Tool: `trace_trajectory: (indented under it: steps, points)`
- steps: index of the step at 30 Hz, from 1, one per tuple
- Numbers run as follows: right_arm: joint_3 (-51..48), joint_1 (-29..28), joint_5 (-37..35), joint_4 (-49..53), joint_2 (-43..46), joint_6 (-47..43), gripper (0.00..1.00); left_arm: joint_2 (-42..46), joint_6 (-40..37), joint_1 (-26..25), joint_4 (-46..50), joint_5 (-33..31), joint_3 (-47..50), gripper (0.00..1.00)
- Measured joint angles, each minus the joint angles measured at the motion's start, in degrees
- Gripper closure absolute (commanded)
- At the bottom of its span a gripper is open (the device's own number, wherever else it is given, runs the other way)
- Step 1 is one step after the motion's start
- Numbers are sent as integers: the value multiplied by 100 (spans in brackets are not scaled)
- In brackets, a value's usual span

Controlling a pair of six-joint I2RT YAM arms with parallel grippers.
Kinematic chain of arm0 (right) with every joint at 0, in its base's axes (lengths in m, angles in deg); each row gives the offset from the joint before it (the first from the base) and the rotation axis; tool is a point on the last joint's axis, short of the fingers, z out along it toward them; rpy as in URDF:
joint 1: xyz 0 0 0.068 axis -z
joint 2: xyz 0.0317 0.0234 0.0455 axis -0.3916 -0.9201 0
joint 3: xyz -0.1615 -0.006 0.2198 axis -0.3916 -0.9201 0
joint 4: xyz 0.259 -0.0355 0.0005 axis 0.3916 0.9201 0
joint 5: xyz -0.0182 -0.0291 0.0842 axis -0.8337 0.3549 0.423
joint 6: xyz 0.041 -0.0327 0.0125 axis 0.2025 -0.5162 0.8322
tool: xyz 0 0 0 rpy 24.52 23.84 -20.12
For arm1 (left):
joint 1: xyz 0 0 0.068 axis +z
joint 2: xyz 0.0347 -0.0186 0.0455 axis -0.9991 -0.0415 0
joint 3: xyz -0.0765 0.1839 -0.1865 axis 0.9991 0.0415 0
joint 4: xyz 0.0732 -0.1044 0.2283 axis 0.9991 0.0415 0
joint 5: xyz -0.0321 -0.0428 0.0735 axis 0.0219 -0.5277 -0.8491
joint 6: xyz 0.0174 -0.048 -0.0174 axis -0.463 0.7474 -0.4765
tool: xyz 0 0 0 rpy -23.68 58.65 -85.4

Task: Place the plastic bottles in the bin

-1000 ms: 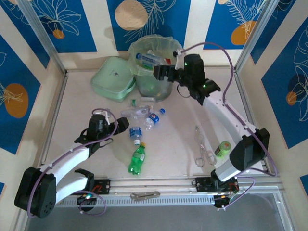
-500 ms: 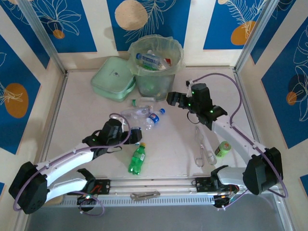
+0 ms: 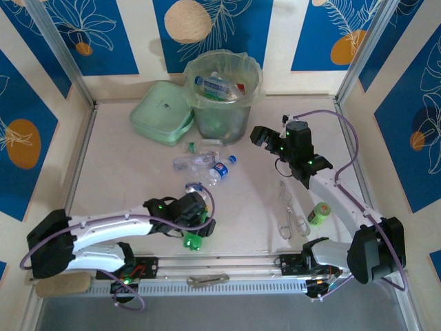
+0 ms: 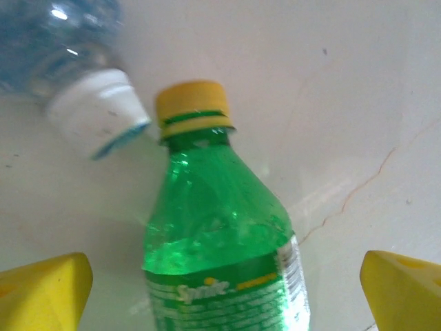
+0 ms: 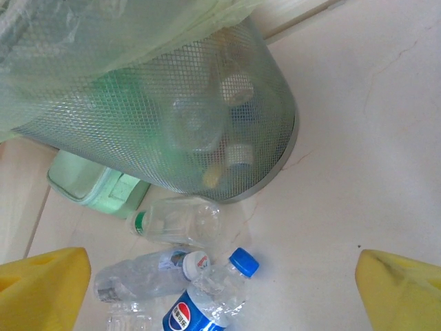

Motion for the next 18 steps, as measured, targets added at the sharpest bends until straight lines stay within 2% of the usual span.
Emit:
trace_trajectory:
  steps: [7,18]
  points:
    - [0,48,122,7,-50,39,1,-894,-118,-616,208,-459,-476,6]
    - [-85,127,129,7,-46,85,1,-1224,-223,-702,339,-612,-555,26]
